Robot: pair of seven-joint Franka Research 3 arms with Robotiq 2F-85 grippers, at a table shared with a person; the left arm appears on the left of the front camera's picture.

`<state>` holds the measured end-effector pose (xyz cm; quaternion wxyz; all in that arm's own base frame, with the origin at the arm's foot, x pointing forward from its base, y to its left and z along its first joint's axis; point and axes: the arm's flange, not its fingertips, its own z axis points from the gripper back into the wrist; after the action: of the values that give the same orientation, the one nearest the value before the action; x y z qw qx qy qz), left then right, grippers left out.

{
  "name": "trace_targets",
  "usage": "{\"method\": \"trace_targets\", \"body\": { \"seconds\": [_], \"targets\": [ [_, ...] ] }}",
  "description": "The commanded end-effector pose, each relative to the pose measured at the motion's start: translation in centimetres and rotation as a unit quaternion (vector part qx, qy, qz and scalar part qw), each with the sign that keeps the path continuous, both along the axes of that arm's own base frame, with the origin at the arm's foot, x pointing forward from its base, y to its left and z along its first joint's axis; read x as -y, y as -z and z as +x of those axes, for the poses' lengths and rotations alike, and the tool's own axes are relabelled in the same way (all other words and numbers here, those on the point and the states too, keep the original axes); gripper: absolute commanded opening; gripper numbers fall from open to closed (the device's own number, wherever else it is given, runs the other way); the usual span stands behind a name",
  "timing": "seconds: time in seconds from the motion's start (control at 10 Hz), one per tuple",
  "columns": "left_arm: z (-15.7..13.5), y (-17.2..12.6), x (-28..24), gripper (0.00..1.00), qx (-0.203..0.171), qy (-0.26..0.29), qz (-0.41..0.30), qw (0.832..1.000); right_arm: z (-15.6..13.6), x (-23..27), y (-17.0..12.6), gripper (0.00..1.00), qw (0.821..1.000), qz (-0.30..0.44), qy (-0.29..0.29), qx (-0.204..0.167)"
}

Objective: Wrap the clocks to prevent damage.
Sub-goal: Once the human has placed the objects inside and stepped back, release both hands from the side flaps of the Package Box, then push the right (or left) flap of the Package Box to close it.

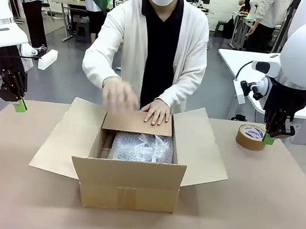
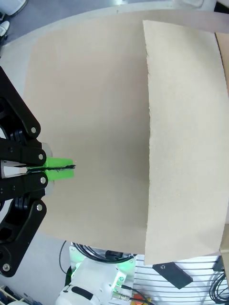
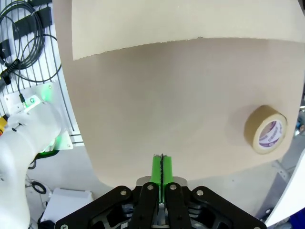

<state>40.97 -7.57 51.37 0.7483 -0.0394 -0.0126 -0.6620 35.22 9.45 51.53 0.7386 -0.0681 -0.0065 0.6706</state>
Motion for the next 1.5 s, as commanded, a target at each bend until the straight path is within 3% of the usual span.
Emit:
{"method": "trace_targets", "body": {
  "seconds": [0.0, 1.4],
  "targets": [
    [0.05, -0.2, -0.14, 0.0, 0.0, 0.001, 0.003, 1.0, -0.12, 0.03, -0.15, 0.01, 1.0, 0.003, -0.003, -0.005],
    [0.05, -0.2, -0.14, 0.0, 0.0, 0.001, 0.003, 1.0, -0.12, 0.03, -0.15, 0.01, 1.0, 0.003, -0.003, -0.005]
  ]
}}
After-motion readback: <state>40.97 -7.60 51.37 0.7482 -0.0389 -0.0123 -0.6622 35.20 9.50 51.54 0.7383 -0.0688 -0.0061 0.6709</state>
